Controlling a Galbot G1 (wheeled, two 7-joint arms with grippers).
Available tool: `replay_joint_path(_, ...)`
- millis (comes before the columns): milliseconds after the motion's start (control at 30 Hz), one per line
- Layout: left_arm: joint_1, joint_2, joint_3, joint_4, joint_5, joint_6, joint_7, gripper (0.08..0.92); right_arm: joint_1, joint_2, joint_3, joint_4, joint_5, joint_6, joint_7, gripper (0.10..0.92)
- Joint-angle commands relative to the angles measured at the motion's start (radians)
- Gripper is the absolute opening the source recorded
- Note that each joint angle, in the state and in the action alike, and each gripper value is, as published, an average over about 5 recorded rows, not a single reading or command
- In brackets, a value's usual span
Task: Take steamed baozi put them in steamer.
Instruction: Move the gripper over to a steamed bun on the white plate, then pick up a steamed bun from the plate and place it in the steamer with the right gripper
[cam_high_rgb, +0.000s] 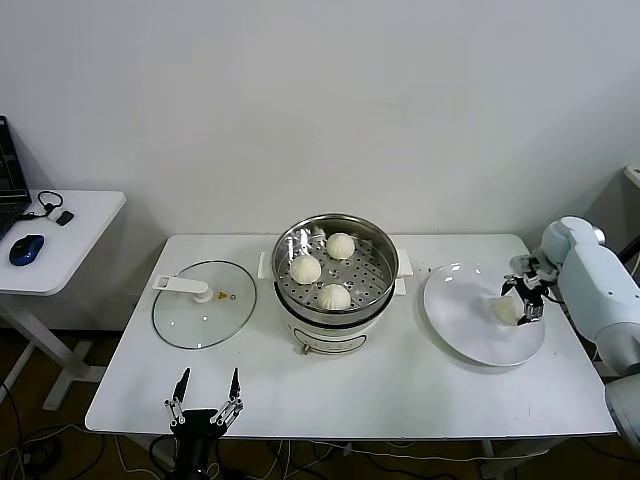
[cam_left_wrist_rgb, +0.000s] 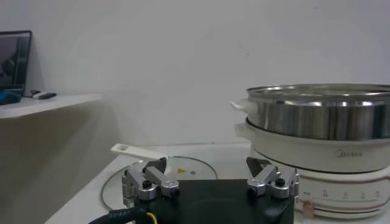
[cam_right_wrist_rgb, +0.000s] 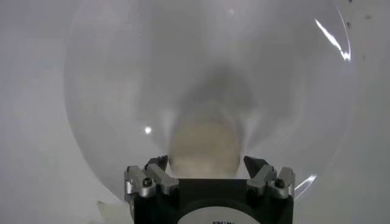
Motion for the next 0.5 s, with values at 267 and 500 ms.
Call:
replay_joint_path(267, 0.000, -0.003, 0.001, 0.000, 0.003, 0.001, 0.000, 0.823, -0.003, 0.009, 0.025, -0.012, -0.007, 0.000, -0.002, 0.797)
replay_joint_path(500, -0.001, -0.004, 0.001, 0.000, 0.003, 0.001, -0.001, 0.823, 0.003, -0.001, 0.015, -0.006, 0.018, 0.000, -0.014, 0.709)
